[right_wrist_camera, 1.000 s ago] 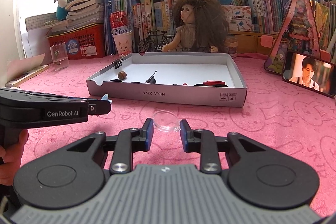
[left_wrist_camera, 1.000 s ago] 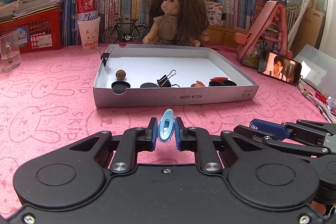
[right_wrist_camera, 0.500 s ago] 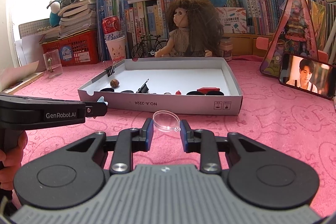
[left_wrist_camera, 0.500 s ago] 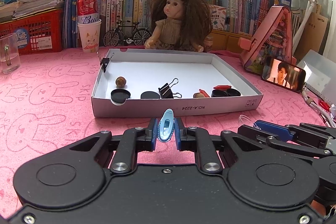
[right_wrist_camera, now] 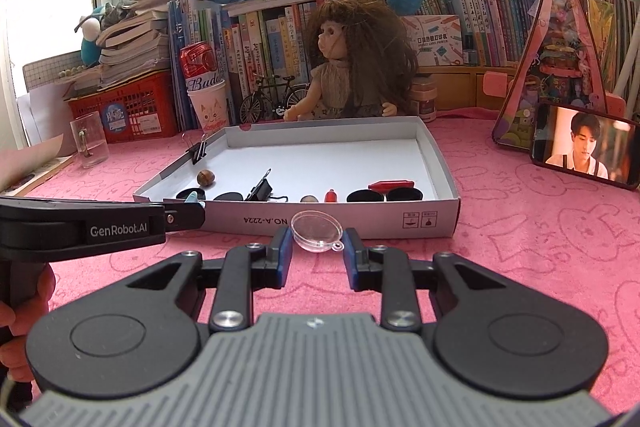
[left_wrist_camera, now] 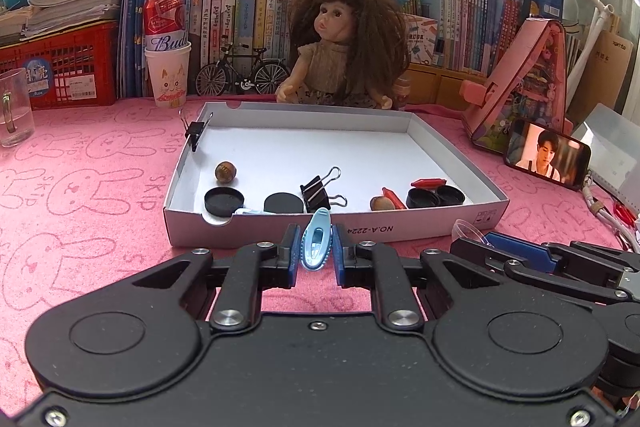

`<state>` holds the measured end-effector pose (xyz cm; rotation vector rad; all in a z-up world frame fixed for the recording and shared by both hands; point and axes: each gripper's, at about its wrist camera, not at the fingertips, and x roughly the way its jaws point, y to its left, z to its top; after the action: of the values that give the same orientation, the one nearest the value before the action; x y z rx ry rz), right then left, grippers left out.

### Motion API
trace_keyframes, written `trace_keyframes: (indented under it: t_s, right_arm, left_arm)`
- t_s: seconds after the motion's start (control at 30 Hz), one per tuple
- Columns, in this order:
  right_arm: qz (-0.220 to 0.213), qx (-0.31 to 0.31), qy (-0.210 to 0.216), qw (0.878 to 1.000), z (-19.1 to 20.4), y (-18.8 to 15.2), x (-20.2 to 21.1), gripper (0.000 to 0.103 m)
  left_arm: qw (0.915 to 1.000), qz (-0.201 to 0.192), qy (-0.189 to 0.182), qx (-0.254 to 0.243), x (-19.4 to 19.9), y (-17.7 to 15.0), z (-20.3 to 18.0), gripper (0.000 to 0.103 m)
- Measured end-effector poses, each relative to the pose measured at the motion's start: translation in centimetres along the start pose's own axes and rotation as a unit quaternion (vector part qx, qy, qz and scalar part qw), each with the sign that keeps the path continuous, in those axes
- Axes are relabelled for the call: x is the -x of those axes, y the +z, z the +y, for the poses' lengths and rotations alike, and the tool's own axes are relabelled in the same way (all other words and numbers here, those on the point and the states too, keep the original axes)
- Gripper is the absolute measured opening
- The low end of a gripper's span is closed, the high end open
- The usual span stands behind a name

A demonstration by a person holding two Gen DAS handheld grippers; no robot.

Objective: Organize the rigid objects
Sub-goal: 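Carry the blue clip and clear lid into the tray and open both tools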

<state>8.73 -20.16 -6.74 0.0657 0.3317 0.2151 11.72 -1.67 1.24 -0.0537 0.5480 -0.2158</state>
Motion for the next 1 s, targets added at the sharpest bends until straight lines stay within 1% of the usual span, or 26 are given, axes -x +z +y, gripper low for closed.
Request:
trace_keyframes:
  t_s: [0.57, 0.73, 1.0]
  right_arm:
    - [-0.007, -0.01, -0.008, 1.0, -0.7, 1.8, -1.0, 0.032]
    - [-0.012, -0.013, -0.011, 1.0, -1.0, 2.6, -1.5, 0.032]
    - [-0.018, -0.005, -0.018, 1.0, -1.3, 3.8, -2.8, 0.032]
  left_arm:
    - [0.9996, -0.014, 0.011, 0.023, -1.5, 2.3, 1.3, 0.016]
    - [0.9993, -0.022, 0.014, 0.026, -2.1, 3.4, 1.8, 0.016]
    - [0.9994, -0.02, 0.008, 0.028, -4.0, 5.2, 2.6, 0.016]
